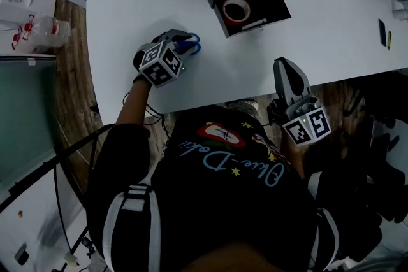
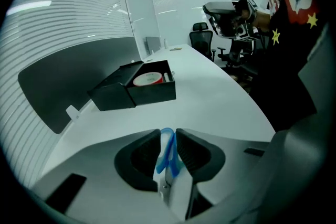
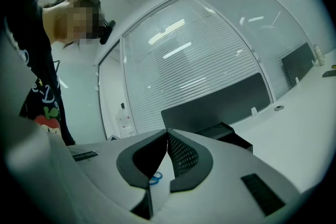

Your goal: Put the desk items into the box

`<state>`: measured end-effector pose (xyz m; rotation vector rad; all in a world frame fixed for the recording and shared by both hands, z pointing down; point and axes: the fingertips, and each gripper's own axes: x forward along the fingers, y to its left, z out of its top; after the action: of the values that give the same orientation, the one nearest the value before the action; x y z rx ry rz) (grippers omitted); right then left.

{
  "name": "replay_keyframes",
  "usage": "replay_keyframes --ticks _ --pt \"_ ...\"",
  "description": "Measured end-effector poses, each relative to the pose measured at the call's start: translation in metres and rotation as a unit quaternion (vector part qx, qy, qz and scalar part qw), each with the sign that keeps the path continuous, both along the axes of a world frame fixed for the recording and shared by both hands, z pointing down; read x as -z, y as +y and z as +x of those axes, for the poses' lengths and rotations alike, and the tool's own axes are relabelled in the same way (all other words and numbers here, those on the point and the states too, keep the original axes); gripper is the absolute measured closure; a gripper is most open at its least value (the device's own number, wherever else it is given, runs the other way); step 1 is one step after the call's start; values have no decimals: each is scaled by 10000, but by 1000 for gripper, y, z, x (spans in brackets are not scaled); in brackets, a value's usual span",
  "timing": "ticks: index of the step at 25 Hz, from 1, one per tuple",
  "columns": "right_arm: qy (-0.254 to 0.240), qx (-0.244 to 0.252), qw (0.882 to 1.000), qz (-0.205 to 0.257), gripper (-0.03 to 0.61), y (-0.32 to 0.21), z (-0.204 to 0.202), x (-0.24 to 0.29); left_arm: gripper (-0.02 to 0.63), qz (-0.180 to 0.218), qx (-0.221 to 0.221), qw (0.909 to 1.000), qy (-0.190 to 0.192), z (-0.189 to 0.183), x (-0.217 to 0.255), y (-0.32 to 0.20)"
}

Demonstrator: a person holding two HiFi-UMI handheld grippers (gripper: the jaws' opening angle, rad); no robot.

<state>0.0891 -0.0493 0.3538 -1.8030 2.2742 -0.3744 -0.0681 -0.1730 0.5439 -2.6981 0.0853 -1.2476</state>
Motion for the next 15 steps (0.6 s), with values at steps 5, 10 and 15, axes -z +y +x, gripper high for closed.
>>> replay_keyframes --ticks 5,10,15 --pt "-61 -27 10000 -32 548 -4 -3 -2 495 -97 -323 9991 -239 0 -11 2" --pt "-83 -100 9999 -40 548 -4 0 -3 495 -125 -520 9977 -414 2 -18 3" --pt "-110 -174 9997 -95 548 -4 5 -6 486 -346 -775 9940 -690 3 -28 5"
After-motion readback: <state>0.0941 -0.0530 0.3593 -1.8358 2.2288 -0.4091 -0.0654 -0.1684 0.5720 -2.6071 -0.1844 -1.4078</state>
